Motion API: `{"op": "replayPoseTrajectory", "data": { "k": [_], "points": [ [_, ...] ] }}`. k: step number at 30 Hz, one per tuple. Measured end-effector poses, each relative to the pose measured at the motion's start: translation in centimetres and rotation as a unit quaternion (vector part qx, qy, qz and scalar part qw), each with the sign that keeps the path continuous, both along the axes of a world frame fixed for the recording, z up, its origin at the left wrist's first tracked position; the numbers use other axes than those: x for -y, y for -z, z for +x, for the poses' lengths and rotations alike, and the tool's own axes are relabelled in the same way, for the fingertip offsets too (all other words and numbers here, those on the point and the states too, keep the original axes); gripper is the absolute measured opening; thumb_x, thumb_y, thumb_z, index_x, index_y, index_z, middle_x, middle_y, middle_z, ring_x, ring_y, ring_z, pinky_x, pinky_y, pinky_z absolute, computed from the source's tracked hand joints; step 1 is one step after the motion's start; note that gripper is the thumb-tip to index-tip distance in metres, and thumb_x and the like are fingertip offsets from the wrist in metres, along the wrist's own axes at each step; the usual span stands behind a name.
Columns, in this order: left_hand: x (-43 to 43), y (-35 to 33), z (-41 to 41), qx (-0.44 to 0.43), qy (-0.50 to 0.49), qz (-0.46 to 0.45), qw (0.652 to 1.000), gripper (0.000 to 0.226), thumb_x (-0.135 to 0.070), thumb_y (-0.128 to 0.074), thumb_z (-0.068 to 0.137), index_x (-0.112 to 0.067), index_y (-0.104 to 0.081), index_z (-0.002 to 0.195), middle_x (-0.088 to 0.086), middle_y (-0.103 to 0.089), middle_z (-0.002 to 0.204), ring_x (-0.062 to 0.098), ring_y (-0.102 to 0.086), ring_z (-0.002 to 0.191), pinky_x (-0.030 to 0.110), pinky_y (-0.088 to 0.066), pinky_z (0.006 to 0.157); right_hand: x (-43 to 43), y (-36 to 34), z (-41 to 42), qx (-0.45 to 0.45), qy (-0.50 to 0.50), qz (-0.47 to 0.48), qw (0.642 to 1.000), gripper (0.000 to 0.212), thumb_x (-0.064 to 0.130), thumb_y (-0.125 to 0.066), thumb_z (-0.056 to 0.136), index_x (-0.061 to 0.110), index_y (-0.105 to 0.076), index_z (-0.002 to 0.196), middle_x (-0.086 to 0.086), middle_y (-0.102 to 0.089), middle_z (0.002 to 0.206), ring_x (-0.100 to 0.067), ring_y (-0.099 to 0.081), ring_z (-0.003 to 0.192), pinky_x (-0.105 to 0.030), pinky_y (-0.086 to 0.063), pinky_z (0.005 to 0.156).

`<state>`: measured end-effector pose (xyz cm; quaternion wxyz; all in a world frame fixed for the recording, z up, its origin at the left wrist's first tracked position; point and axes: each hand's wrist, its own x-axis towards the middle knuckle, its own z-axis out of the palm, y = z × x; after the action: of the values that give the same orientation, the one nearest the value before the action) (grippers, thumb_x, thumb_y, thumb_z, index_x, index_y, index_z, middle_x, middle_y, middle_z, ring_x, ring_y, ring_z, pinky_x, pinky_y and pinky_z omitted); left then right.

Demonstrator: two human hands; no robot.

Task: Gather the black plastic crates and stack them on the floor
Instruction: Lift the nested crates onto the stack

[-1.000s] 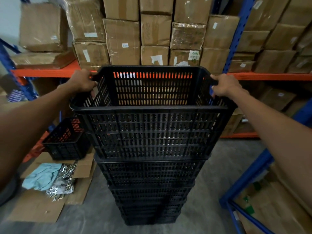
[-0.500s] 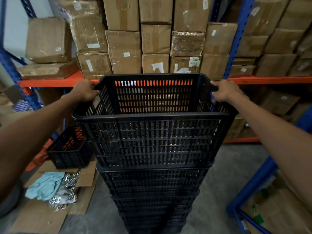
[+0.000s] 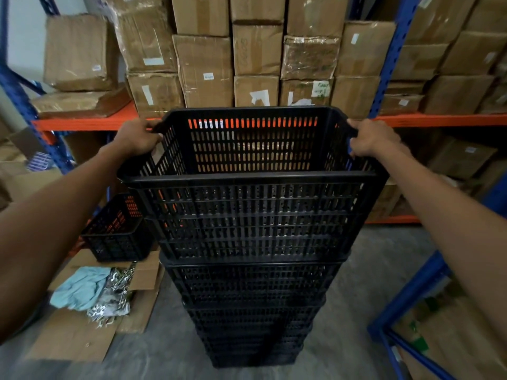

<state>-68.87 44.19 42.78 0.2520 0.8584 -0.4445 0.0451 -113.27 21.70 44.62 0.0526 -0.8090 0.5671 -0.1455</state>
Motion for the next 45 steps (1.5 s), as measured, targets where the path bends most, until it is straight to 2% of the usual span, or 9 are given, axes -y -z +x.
{"op": "replayPoseTrajectory", "data": {
  "k": [5,11,15,20,26,30,34,38,45],
  "points": [
    [-0.4,0.2,-0.6,0.041,0.009,0.011,0.999,0.044,-0.026,-0.058,0.090,-0.026,-0.058,0.134,0.024,-0.069,0.114,0.039,-0.064,0.107,0.037,-0.047,0.085,-0.3,0.1,0.1,-0.035,-0.007,-0.014,0.999,0.070,0.020,-0.057,0.089,0.031,-0.030,0.152,-0.018,-0.045,0.147,-0.038,-0.044,0.134,-0.045,-0.043,0.101],
    [-1.3,-0.5,-1.4,0.096,0.003,0.056,0.994,0.047,-0.027,-0.057,0.089,-0.027,-0.054,0.136,0.025,-0.066,0.117,0.042,-0.061,0.110,0.046,-0.049,0.088,0.1,0.4,0.6,-0.064,-0.012,-0.031,0.997,0.066,0.026,-0.055,0.090,0.025,-0.031,0.151,-0.018,-0.042,0.148,-0.038,-0.043,0.134,-0.047,-0.043,0.102],
    [-1.1,-0.8,-2.4,0.170,-0.016,0.091,0.981,0.041,-0.030,-0.055,0.092,-0.019,-0.057,0.132,0.025,-0.066,0.113,0.043,-0.062,0.106,0.047,-0.051,0.082,0.7,0.7,1.1,-0.092,-0.035,-0.025,0.995,0.074,0.033,-0.056,0.092,0.022,-0.018,0.155,-0.012,-0.009,0.164,-0.040,-0.031,0.142,-0.049,-0.036,0.108],
    [-0.5,-1.2,-3.0,0.201,-0.016,0.119,0.972,0.041,-0.024,-0.065,0.087,-0.007,-0.058,0.124,0.030,-0.064,0.110,0.046,-0.062,0.103,0.050,-0.052,0.081,1.9,0.2,1.4,-0.065,-0.064,0.038,0.995,0.077,0.016,-0.053,0.090,0.015,-0.014,0.157,-0.021,-0.032,0.156,-0.037,-0.036,0.140,-0.039,-0.036,0.110],
    [-0.1,-1.4,-2.5,0.144,-0.008,0.100,0.984,0.038,-0.020,-0.070,0.085,0.000,-0.066,0.117,0.032,-0.067,0.102,0.046,-0.063,0.097,0.048,-0.051,0.081,2.3,0.8,1.2,-0.036,-0.035,0.045,0.998,0.081,0.014,-0.053,0.089,0.019,-0.009,0.157,-0.020,-0.034,0.153,-0.039,-0.036,0.139,-0.048,-0.038,0.110],
    [0.0,-1.8,-2.0,0.127,-0.008,0.100,0.987,0.043,-0.022,-0.071,0.085,-0.003,-0.066,0.123,0.033,-0.068,0.098,0.045,-0.063,0.094,0.043,-0.049,0.080,2.4,0.6,1.5,-0.018,-0.034,0.034,0.999,0.075,0.013,-0.053,0.089,0.015,-0.018,0.155,-0.019,-0.036,0.153,-0.037,-0.037,0.140,-0.041,-0.037,0.111],
    [0.6,-1.4,-1.6,0.115,-0.007,0.088,0.989,0.038,-0.022,-0.071,0.085,-0.003,-0.069,0.117,0.032,-0.068,0.093,0.045,-0.064,0.091,0.037,-0.046,0.074,2.6,0.2,1.2,-0.010,-0.039,0.032,0.999,0.067,0.009,-0.061,0.084,0.013,-0.038,0.146,-0.021,-0.051,0.140,-0.038,-0.047,0.130,-0.038,-0.045,0.101],
    [0.9,-1.6,-0.8,0.092,-0.023,0.076,0.993,0.039,-0.028,-0.074,0.081,-0.004,-0.071,0.112,0.031,-0.069,0.093,0.045,-0.065,0.090,0.039,-0.050,0.076,2.7,-0.5,1.1,0.018,-0.034,0.059,0.998,0.078,0.006,-0.071,0.080,0.014,-0.037,0.149,-0.019,-0.047,0.144,-0.035,-0.050,0.129,-0.043,-0.049,0.102],
    [1.5,-1.1,0.6,0.075,-0.045,0.070,0.994,0.040,-0.034,-0.072,0.079,-0.003,-0.072,0.105,0.028,-0.069,0.094,0.044,-0.066,0.090,0.042,-0.053,0.080,2.7,0.2,1.3,0.045,-0.021,0.060,0.997,0.074,0.009,-0.065,0.081,0.019,-0.038,0.148,-0.016,-0.053,0.140,-0.033,-0.055,0.125,-0.040,-0.050,0.101]
  ]
}}
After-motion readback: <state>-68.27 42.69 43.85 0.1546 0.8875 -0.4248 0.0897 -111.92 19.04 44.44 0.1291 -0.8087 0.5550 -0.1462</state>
